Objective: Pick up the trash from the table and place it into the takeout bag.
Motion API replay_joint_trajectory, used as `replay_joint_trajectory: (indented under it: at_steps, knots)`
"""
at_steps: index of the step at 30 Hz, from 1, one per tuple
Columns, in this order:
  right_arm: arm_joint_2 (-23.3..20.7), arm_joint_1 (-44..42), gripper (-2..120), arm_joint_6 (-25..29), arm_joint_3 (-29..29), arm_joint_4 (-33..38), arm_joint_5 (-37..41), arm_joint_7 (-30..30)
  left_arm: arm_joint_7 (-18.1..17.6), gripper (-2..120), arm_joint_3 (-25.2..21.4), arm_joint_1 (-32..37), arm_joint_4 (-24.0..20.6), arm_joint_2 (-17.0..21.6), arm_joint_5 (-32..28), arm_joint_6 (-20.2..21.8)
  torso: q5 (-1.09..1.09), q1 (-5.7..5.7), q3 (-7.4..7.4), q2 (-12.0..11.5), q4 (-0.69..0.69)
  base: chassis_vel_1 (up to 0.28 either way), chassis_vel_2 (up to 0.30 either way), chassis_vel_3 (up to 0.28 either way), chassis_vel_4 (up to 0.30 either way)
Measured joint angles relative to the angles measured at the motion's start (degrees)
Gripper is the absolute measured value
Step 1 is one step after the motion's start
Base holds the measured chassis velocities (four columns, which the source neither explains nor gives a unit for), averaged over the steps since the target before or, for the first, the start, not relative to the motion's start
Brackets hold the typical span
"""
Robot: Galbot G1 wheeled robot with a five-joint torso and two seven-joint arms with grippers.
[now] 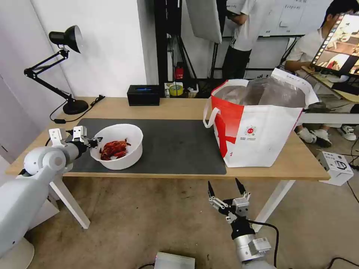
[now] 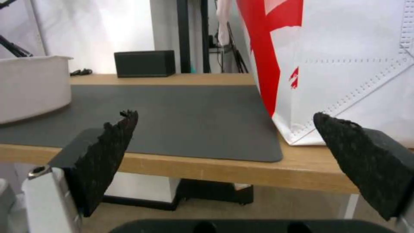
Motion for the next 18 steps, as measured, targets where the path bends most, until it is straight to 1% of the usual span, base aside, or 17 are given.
replay_joint_trajectory:
  at_steps: [8,11,12,15,16,18]
  knots:
    - [0.0,0.0,100,0.0,0.0,0.0,0.0,0.0,-0.34,0,-1.45,1.56,-3.12,1.26,-2.6,0.24,0.0,0.0,0.01,0.0,0.01,0.0,0.0,0.0,0.0]
    - [0.0,0.0,100,0.0,0.0,0.0,0.0,0.0,-1.43,0,-2.53,2.4,-5.07,1.59,-4.79,0.54,0.0,0.0,0.01,0.0,0.0,0.0,0.0,0.0,0.0]
    - [0.0,0.0,100,0.0,0.0,0.0,0.0,0.0,-1.43,0,-2.53,2.4,-5.07,1.59,-4.79,0.54,0.0,0.0,0.01,0.0,0.0,0.0,0.0,0.0,0.0]
    - [0.0,0.0,100,0.0,0.0,0.0,0.0,0.0,-3.77,0,-4.0,3.3,-7.92,1.69,-8.48,1.03,0.01,0.0,0.0,0.0,0.0,0.0,0.0,0.0,0.0]
    - [0.0,0.0,100,0.0,0.0,0.0,0.0,0.0,-3.77,0,-4.0,3.3,-7.92,1.69,-8.48,1.03,0.01,0.0,0.0,0.0,0.0,0.0,0.0,0.0,0.0]
    - [0.0,0.0,100,0.0,0.0,0.0,0.0,0.0,-5.26,0,-4.83,3.97,-9.91,1.68,-10.91,1.29,0.01,0.0,0.0,0.0,0.0,0.0,0.0,0.0,0.0]
